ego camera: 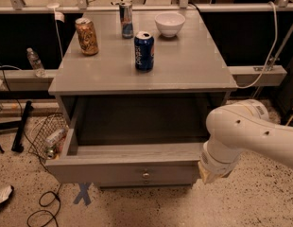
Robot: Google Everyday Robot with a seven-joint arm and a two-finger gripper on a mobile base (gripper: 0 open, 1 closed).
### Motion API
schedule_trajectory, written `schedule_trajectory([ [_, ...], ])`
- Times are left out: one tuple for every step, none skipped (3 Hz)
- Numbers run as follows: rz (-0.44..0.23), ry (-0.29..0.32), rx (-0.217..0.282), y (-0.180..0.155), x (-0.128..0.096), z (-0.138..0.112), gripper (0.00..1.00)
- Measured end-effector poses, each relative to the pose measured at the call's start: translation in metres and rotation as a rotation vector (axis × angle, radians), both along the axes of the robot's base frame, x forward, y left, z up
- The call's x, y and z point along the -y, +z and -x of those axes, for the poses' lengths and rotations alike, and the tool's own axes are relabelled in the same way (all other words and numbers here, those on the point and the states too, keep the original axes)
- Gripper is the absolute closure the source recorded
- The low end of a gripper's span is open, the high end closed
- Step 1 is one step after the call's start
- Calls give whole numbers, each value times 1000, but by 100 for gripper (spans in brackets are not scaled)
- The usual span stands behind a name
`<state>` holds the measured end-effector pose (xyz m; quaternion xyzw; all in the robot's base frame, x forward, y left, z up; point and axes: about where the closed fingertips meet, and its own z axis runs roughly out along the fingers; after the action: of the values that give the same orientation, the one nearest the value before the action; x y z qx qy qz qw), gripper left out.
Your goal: Close top drawer
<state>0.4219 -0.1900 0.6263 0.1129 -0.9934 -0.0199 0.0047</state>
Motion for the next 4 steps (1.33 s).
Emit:
schedule_trajectory([
  [0, 8, 62, 6, -8, -14, 100],
  [-47, 17, 143, 17, -19, -32, 100],
  [-47, 17, 143, 17, -19, -32, 100],
  [-63, 34, 184, 15, -25, -57, 100],
])
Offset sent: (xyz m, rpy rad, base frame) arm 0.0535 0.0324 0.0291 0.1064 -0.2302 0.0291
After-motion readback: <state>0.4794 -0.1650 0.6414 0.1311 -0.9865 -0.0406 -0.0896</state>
